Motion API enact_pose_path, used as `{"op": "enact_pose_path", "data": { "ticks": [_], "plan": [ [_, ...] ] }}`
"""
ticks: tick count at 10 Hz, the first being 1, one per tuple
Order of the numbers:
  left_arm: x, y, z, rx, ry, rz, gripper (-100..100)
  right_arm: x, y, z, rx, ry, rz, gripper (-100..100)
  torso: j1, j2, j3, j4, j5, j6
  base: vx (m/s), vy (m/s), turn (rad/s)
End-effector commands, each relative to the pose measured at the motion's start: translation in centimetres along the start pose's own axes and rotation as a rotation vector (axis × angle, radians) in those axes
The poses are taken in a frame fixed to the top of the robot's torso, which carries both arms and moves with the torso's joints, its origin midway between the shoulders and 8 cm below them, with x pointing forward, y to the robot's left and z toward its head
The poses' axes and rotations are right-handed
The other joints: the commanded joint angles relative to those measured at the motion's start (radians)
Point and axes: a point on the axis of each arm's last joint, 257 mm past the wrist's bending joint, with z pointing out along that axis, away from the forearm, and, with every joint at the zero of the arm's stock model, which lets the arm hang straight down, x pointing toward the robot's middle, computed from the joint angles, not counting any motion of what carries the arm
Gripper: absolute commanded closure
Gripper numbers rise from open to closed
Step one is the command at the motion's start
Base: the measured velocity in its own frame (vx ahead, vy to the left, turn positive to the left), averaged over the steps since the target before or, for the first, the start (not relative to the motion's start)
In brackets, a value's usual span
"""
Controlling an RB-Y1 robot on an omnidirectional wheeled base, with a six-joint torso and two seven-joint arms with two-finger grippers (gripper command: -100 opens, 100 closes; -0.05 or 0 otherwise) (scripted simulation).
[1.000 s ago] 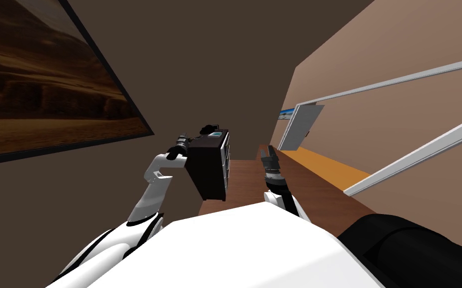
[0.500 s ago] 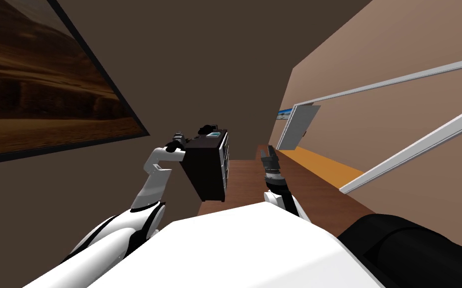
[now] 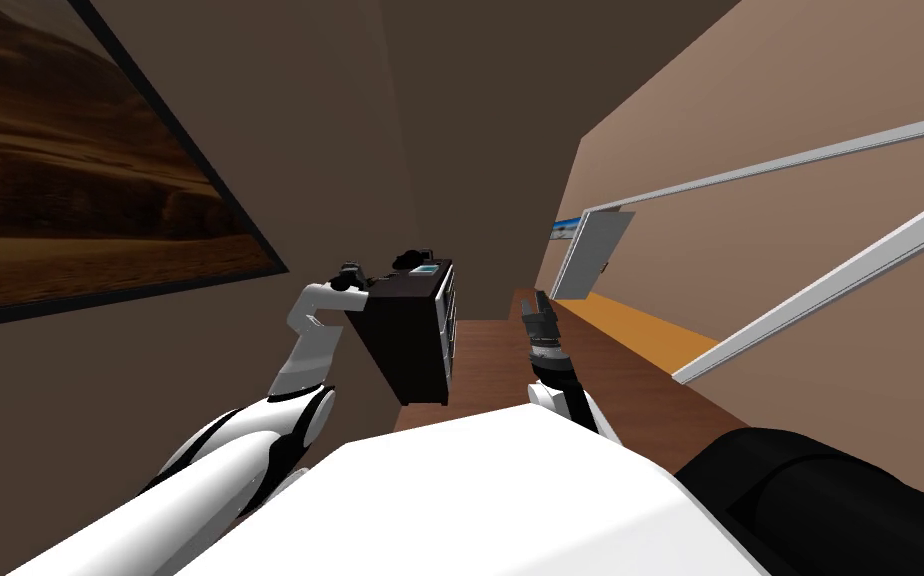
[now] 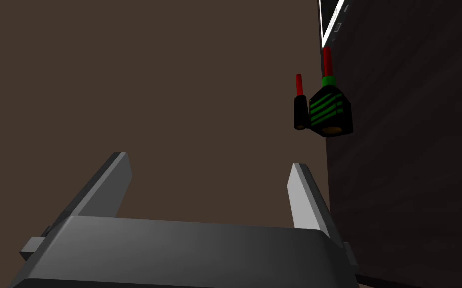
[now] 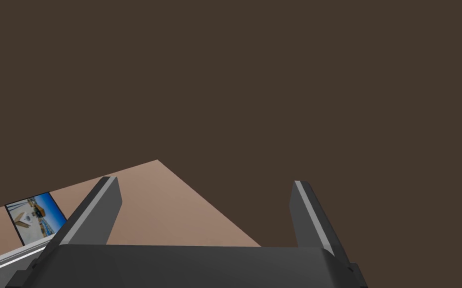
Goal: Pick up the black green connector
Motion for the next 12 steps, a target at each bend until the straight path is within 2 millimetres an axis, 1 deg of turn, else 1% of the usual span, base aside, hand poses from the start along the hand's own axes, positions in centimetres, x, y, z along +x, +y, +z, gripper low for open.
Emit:
{"op": "enact_pose_path", "data": {
  "ticks": [1, 2, 3, 5, 6, 8, 9, 10, 11, 12],
  "plan": [
    [-0.8, -0.3, 0.4, -0.029, -0.031, -0.027, -100, 0.0, 0.0, 0.0, 0.0, 0.0, 0.0, 0, 0.0, 0.0, 0.0, 0.0, 0.0, 0.0, 0.02, -0.019, -0.046],
    [-1.0, 0.2, 0.4, -0.046, -0.04, -0.027, -100, 0.0, 0.0, 0.0, 0.0, 0.0, 0.0, 0, 0.0, 0.0, 0.0, 0.0, 0.0, 0.0, 0.01, -0.01, -0.004],
    [-2.4, -0.4, 1.4, -0.069, -0.079, -0.07, -100, 0.0, 0.0, 0.0, 0.0, 0.0, 0.0, 0, 0.0, 0.001, 0.0, 0.0, 0.0, 0.0, 0.017, -0.02, -0.088],
    [-2.7, 0.1, 1.4, -0.103, -0.099, -0.076, -100, 0.0, 0.0, 0.0, 0.0, 0.0, 0.0, 0, 0.0, 0.0, 0.0, 0.0, 0.0, 0.0, 0.016, -0.013, -0.016],
    [-4.0, -0.5, 2.0, -0.126, -0.137, -0.122, -100, 0.0, 0.0, 0.0, 0.0, 0.0, 0.0, 0, 0.0, 0.001, 0.0, 0.0, 0.0, -0.001, 0.021, -0.019, -0.071],
    [-4.3, 0.1, 2.1, -0.161, -0.155, -0.128, -100, 0.0, 0.0, 0.0, 0.0, 0.0, 0.0, 0, 0.0, 0.0, 0.0, 0.0, 0.0, 0.0, 0.02, -0.012, -0.029],
    [-5.5, -0.3, 2.5, -0.189, -0.193, -0.176, -100, 0.0, 0.0, 0.0, 0.0, 0.0, 0.0, 0, 0.0, 0.0, 0.0, 0.0, 0.0, -0.001, 0.024, -0.018, -0.089],
    [-5.6, 0.1, 2.6, -0.215, -0.206, -0.182, -100, 0.0, 0.0, 0.0, 0.0, 0.0, 0.0, 0, 0.0, 0.0, 0.0, 0.0, 0.0, 0.0, 0.025, -0.014, -0.05],
    [-6.7, -0.4, 2.8, -0.233, -0.237, -0.231, -100, 0.0, 0.0, 0.0, 0.0, 0.0, 0.0, 0, 0.0, 0.0, 0.0, 0.0, 0.0, -0.001, 0.035, -0.015, -0.083],
    [-6.7, 0.0, 2.9, -0.262, -0.249, -0.237, -100, 0.0, 0.0, 0.0, 0.0, 0.0, 0.0, 0, 0.0, -0.001, 0.0, 0.0, 0.0, 0.0, 0.033, -0.013, -0.047]
  ]
}}
